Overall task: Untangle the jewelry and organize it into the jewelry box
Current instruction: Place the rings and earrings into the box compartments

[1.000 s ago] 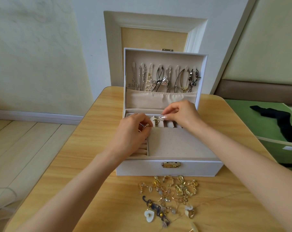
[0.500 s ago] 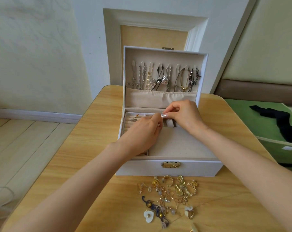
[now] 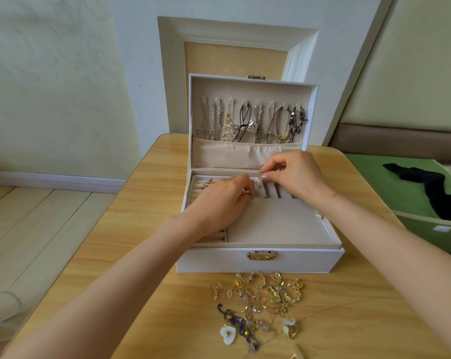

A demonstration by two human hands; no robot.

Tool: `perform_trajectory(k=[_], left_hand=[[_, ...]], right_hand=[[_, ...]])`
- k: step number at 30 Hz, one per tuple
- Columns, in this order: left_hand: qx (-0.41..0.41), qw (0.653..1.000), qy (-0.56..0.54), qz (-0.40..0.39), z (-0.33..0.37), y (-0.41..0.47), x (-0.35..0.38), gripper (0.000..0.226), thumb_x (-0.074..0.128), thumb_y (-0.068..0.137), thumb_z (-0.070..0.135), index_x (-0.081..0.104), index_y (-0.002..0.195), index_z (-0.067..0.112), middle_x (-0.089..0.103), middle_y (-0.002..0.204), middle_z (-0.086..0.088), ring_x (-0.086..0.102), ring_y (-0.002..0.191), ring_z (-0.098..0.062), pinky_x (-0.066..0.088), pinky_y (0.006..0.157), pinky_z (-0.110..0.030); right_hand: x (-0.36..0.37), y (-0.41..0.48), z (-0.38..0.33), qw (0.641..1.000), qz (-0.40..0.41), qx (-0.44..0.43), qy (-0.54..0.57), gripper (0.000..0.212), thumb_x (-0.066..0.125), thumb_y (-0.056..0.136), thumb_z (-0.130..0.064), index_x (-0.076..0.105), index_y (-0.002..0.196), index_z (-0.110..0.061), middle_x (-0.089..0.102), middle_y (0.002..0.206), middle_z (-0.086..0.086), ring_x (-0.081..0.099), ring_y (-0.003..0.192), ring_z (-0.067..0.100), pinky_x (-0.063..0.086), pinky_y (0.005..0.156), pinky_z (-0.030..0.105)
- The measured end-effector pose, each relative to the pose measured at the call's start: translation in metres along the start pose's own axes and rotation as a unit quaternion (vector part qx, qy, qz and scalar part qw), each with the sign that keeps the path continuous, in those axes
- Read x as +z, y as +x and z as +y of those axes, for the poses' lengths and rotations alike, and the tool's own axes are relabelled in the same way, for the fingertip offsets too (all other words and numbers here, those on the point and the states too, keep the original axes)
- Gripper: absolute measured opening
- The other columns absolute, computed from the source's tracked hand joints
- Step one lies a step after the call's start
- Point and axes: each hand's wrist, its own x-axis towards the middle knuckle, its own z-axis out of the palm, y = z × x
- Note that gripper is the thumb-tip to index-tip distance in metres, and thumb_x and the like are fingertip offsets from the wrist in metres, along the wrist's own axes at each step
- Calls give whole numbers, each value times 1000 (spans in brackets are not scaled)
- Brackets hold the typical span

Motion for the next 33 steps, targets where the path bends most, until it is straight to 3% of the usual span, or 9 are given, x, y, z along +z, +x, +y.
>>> perform_trajectory(k=[8, 15, 18, 20, 23, 25, 28, 31, 33], left_hand=[[12, 994, 105, -39, 7, 9, 3, 22, 38, 99, 27, 48, 114, 15, 64, 112, -7, 58, 95, -29, 42, 71, -36], [-9, 990, 133, -55, 7, 15, 5, 23, 37, 99, 27, 46, 115, 13, 63, 108, -10, 56, 93, -33, 32, 64, -33], [-13, 997, 65, -45, 7, 17, 4, 20, 45, 96, 22, 54, 112, 12, 59, 117, -9, 57, 98, -32, 40, 72, -33], [-3, 1000, -15, -3, 4, 17, 3, 14, 53, 93, 15, 61, 103, 10, 53, 117, -8, 57, 91, -27, 45, 79, -34], [-21, 994, -97, 49, 2, 17, -1, 9, 59, 89, 8, 65, 96, 8, 49, 94, -1, 54, 72, -15, 42, 69, -21], [-38, 985, -154, 70, 6, 18, -5, 8, 60, 88, 4, 65, 93, 5, 53, 80, 2, 57, 62, -10, 45, 60, -16], [-72, 958, -258, 108, 12, 19, -10, 9, 64, 85, 2, 65, 94, 1, 62, 70, -2, 64, 62, -14, 54, 66, -25], [-72, 940, -302, 143, 16, 21, -10, 12, 70, 80, 4, 65, 91, 3, 68, 80, -11, 67, 76, -27, 55, 74, -36], [-76, 934, -315, 149, 19, 22, -8, 13, 72, 79, 4, 65, 90, 2, 69, 86, -13, 67, 80, -27, 55, 76, -37]], right_hand=[[-1, -9, 12, 999, -41, 11, -18, 9, 76, 76, -16, 74, 79, -25, 69, 76, -8, 59, 76, 6, 46, 71, 25], [4, -8, 10, 999, -30, 0, -23, 14, 75, 74, -15, 70, 72, -27, 58, 61, -20, 53, 62, -2, 39, 61, 22], [1, -9, 10, 999, -36, 0, -20, 14, 77, 73, -15, 72, 77, -27, 62, 68, -17, 48, 60, -5, 38, 61, 21], [-2, -11, 12, 999, -33, -4, -5, 17, 78, 72, -15, 73, 83, -27, 66, 77, -14, 45, 57, -7, 35, 59, 19], [-10, -11, 12, 999, -26, -7, 31, 20, 76, 74, -8, 73, 86, -23, 68, 80, -11, 47, 56, -14, 35, 61, 16], [-16, -12, 6, 995, -17, 0, 96, 21, 73, 75, -1, 73, 86, -19, 68, 80, -8, 50, 57, -15, 37, 60, 7], [-26, -16, -5, 961, -43, 40, 268, 16, 71, 77, -1, 70, 88, -13, 70, 80, 0, 62, 64, -2, 47, 59, 12], [-25, -22, -12, 921, -106, 79, 366, 17, 72, 77, -5, 65, 92, -8, 72, 80, 10, 69, 69, 18, 57, 65, 25], [-24, -24, -12, 904, -102, 97, 403, 18, 71, 75, 1, 62, 89, -3, 72, 75, 10, 70, 67, 20, 58, 63, 26]])
